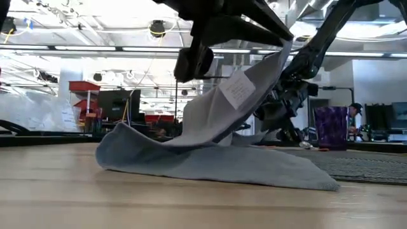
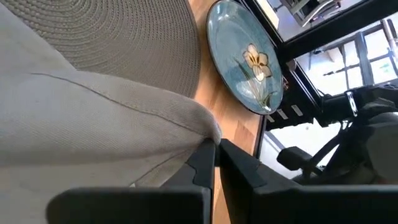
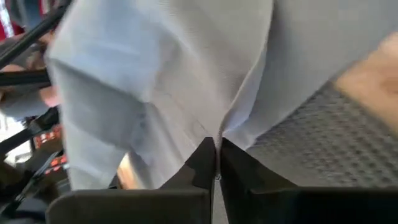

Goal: Set table place
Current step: Fold the light gray table napkin on the table

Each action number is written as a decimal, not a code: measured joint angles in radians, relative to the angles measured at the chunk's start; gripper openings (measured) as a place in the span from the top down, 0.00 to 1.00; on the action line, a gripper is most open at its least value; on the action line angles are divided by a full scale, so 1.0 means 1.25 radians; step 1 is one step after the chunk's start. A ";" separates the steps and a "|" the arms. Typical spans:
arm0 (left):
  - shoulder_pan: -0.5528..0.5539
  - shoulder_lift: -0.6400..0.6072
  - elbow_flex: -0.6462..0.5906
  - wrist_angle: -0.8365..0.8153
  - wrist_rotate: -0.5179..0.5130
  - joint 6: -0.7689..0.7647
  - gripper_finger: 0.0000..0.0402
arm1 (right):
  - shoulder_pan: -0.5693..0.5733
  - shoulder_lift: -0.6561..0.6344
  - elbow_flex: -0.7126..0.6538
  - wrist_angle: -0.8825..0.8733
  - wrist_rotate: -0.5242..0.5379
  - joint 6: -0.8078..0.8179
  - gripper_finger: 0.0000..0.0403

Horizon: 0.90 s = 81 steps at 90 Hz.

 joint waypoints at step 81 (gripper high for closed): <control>-0.170 -0.238 -0.001 -0.537 -0.181 -0.178 1.00 | -0.057 0.010 0.298 -0.187 -0.077 -0.037 1.00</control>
